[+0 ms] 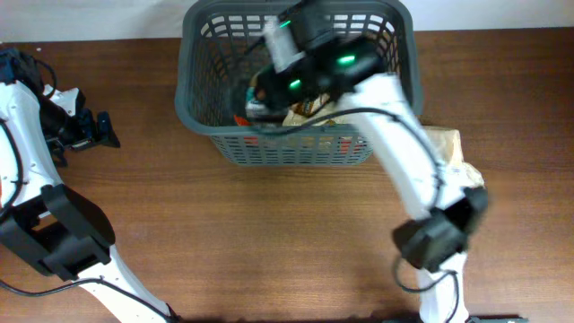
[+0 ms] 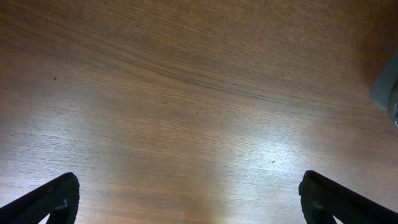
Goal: Pack container
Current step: 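Carry the green-lidded jar into the basket and release, then grasp the beige paper snack bag with the right gripper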
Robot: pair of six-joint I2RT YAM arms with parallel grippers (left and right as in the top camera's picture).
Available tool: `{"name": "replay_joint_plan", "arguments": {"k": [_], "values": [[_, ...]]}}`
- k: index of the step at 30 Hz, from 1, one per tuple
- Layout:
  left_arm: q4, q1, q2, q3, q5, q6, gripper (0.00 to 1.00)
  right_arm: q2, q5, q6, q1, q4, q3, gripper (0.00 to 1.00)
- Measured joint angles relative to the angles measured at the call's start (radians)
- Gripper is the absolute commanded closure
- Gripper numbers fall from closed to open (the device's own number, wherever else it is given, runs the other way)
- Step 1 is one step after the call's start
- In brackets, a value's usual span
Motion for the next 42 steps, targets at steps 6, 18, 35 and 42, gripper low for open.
{"name": "replay_joint_plan", "arguments": {"k": [6, 18, 35, 42], "values": [[0.0, 0.0, 0.0, 0.0, 0.0, 0.0, 0.01, 0.155, 0.0, -0.007, 0.075, 0.008, -0.005, 0.96], [0.0, 0.0, 0.0, 0.0, 0.0, 0.0, 0.01, 0.181, 0.049, -0.063, 0.051, -0.061, 0.027, 0.03], [0.0, 0.0, 0.0, -0.001, 0.0, 0.0, 0.01, -0.079, 0.283, 0.009, -0.756, -0.473, 0.736, 0.14], [0.0, 0.0, 0.0, -0.001, 0.0, 0.0, 0.01, -0.003, 0.189, 0.06, -0.849, -0.35, 0.098, 0.11]]}}
